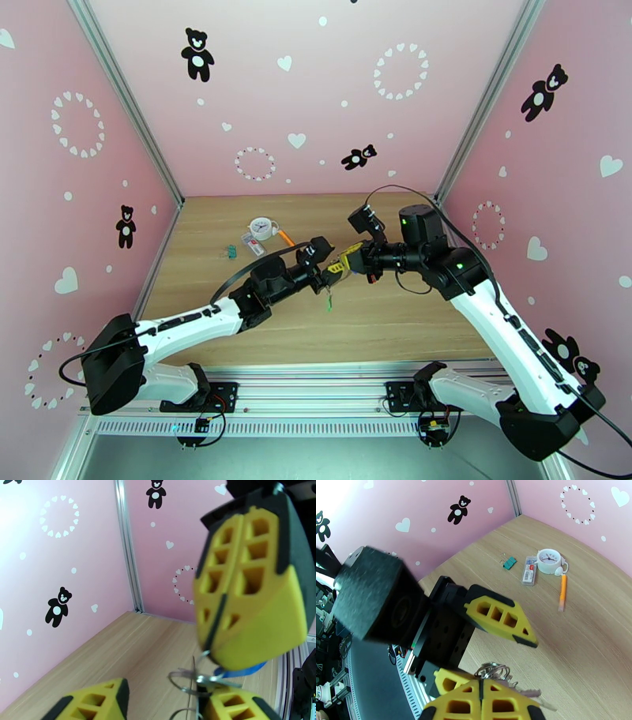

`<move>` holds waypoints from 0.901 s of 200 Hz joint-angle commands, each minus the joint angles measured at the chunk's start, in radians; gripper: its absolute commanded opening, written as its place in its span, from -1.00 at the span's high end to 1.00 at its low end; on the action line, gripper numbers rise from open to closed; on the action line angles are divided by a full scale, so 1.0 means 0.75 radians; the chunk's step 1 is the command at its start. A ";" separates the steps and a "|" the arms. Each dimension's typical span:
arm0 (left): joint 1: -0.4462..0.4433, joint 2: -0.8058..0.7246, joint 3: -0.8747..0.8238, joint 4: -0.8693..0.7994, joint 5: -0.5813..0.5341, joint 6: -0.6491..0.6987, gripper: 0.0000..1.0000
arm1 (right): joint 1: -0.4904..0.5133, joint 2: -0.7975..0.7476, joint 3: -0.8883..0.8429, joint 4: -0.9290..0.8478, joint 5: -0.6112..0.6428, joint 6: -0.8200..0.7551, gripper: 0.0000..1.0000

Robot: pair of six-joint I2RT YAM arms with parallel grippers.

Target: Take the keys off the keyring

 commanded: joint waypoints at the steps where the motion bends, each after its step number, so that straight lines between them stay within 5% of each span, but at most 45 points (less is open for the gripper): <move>1: -0.011 -0.007 0.035 0.057 -0.033 0.031 -0.03 | 0.007 -0.029 0.023 0.026 -0.003 0.007 1.00; 180: -0.011 -0.004 0.060 0.006 -0.095 0.054 0.54 | 0.009 -0.081 0.009 0.024 0.021 0.006 1.00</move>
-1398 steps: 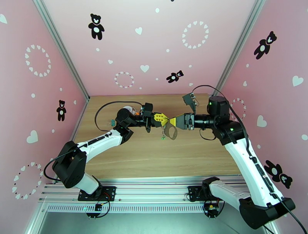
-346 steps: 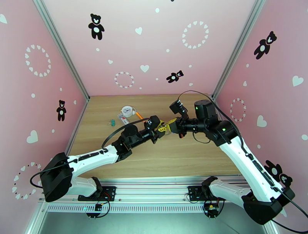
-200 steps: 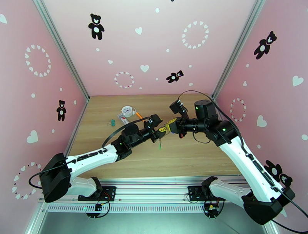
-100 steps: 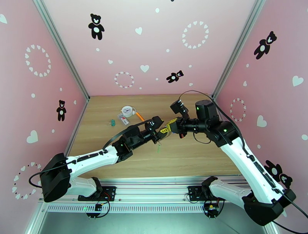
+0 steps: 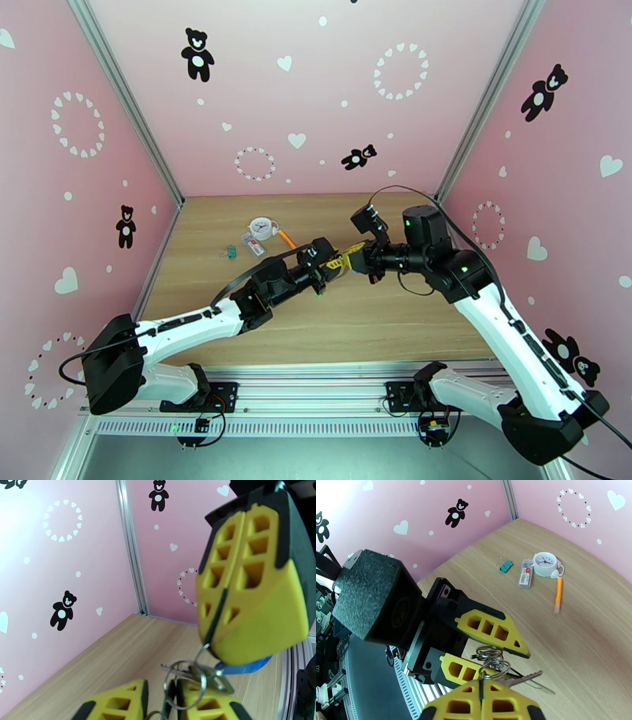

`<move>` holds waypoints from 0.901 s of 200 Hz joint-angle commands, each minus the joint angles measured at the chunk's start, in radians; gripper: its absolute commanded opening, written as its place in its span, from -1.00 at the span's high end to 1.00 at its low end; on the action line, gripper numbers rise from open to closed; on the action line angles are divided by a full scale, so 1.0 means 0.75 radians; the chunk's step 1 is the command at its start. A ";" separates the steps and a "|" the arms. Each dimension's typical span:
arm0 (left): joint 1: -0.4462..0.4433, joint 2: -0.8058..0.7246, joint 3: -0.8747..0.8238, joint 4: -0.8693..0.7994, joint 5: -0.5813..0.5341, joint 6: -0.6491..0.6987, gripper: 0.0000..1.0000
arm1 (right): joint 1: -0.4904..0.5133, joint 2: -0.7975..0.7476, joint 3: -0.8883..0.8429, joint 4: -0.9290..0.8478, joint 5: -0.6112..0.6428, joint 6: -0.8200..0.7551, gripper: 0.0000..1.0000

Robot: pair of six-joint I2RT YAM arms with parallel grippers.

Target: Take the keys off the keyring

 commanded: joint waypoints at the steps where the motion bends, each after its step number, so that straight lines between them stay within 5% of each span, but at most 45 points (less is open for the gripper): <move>1: -0.003 -0.003 0.050 -0.002 -0.036 0.024 0.54 | 0.009 -0.044 0.008 0.023 -0.006 0.007 1.00; 87: -0.002 -0.006 0.035 0.051 0.080 0.111 0.92 | 0.007 -0.061 0.008 0.063 0.029 0.062 1.00; 180: -0.003 -0.030 -0.030 0.212 0.214 0.159 1.00 | -0.087 -0.071 0.008 0.087 -0.114 0.164 1.00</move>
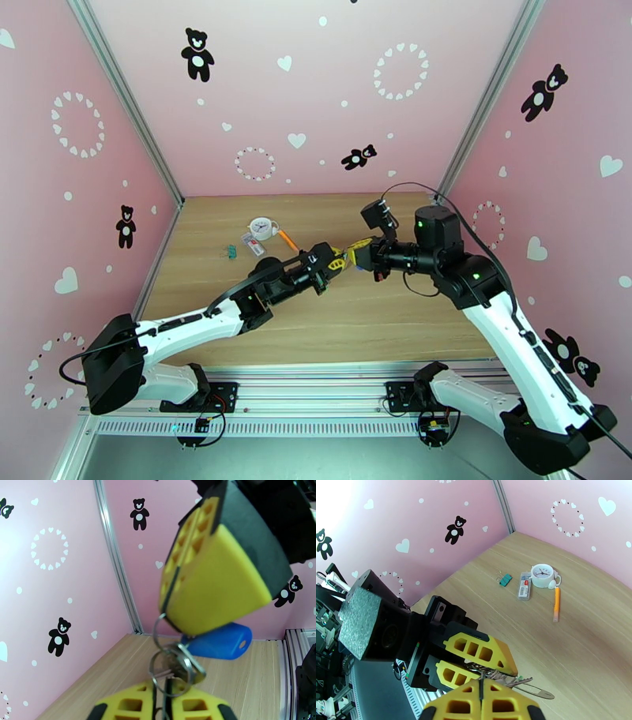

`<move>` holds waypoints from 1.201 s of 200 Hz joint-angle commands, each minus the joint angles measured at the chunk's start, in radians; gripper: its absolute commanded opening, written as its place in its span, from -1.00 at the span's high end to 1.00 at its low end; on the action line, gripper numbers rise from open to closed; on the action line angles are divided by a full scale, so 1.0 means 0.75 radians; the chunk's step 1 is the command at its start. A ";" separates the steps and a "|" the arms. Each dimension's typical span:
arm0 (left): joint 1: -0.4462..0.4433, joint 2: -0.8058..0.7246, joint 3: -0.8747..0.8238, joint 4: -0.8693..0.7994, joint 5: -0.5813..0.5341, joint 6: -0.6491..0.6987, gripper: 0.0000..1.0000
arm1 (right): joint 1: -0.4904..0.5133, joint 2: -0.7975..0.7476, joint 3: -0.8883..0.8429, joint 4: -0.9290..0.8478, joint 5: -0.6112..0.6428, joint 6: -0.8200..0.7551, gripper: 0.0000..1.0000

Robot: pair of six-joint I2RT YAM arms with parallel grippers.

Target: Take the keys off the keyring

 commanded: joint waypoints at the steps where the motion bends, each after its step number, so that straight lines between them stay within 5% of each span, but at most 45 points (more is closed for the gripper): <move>1: -0.003 -0.031 -0.014 0.083 0.060 0.045 1.00 | -0.026 -0.015 0.010 0.029 -0.068 0.036 1.00; 36: 0.003 -0.017 0.005 0.011 0.005 0.009 0.92 | -0.031 0.000 0.068 -0.038 -0.093 -0.007 1.00; 105: 0.001 -0.011 0.110 -0.256 -0.039 -0.193 0.26 | -0.026 -0.008 0.042 -0.035 -0.134 -0.011 1.00; 148: -0.001 -0.065 0.120 -0.350 0.074 -0.294 0.11 | -0.021 -0.001 0.027 -0.044 -0.110 -0.020 1.00; 240: -0.001 -0.098 0.171 -0.445 -0.009 -0.349 0.00 | -0.009 0.009 0.006 -0.029 -0.097 -0.013 1.00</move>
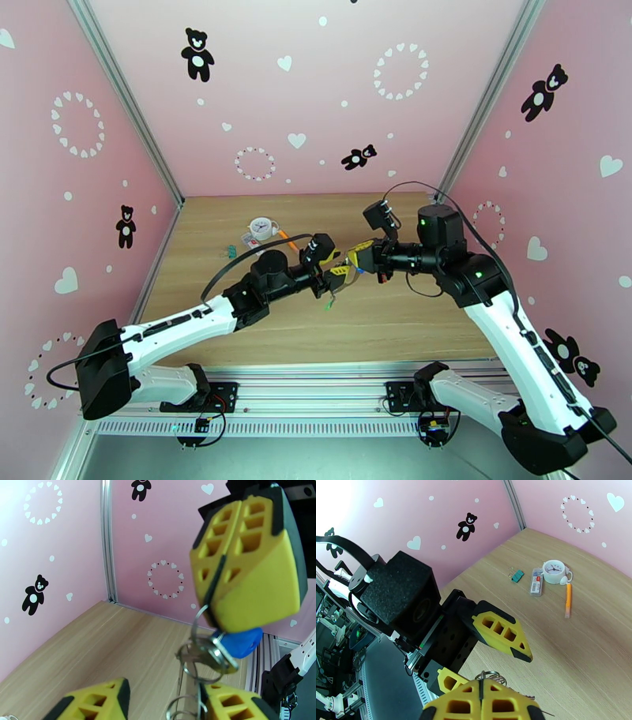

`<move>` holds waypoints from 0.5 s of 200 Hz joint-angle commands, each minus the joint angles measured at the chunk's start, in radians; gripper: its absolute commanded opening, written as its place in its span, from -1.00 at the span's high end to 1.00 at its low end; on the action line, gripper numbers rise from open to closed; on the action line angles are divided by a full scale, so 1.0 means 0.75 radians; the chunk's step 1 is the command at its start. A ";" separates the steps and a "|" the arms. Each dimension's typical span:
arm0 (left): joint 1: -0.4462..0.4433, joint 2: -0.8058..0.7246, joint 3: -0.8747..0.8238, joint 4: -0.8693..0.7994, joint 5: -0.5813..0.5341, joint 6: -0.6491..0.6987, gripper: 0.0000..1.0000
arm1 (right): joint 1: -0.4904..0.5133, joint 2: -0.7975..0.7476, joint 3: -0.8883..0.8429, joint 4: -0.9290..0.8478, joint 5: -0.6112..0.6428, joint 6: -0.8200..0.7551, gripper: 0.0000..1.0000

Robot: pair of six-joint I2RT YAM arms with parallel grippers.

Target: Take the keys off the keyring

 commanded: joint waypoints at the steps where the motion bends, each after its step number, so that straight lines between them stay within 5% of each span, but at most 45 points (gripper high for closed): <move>1: -0.001 -0.041 0.041 -0.031 -0.033 -0.021 0.01 | 0.009 0.000 -0.011 0.025 0.005 -0.003 1.00; 100: 0.000 -0.037 0.104 -0.091 -0.101 0.019 0.20 | 0.015 -0.006 -0.025 0.030 0.014 -0.001 1.00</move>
